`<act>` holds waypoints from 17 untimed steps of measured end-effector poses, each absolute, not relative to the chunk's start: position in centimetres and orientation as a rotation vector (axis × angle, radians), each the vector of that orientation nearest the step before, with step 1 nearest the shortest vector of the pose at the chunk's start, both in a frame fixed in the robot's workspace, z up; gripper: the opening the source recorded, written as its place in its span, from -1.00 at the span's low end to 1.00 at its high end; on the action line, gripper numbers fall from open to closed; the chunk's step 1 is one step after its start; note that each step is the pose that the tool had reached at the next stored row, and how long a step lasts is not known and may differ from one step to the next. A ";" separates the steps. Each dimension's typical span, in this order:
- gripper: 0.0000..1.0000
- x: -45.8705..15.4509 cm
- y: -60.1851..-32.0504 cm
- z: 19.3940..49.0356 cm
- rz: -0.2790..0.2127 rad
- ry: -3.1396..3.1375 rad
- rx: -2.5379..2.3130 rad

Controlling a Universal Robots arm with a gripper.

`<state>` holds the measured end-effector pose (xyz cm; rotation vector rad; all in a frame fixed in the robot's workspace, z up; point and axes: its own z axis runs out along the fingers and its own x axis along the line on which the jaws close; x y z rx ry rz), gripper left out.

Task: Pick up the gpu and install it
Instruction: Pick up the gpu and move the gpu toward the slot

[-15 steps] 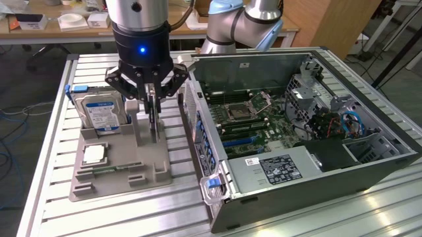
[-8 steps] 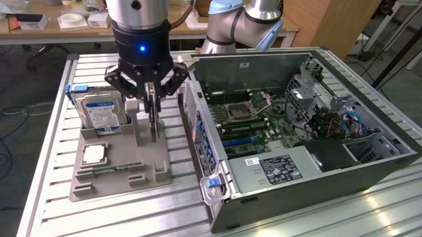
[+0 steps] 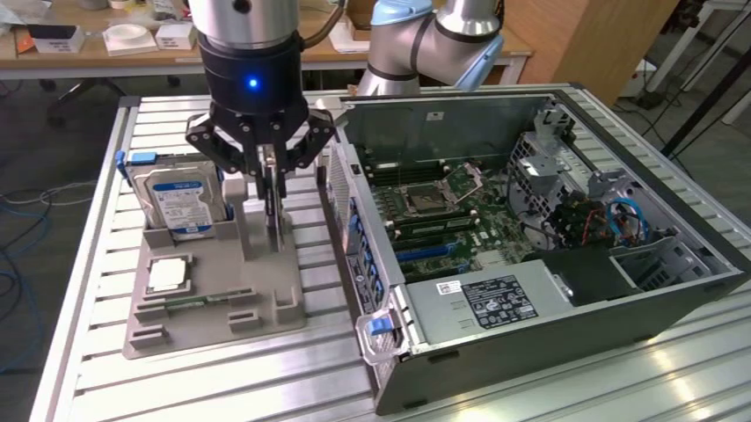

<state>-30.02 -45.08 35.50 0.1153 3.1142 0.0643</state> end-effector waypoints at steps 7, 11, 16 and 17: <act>-0.48 -30.0 -45.1 35.7 0.064 3.114 0.115; -0.48 -30.0 -45.1 35.8 0.064 3.114 0.115; -0.48 -30.0 -45.1 35.9 0.064 3.114 0.115; -0.48 -30.0 -45.1 35.9 0.064 3.114 0.115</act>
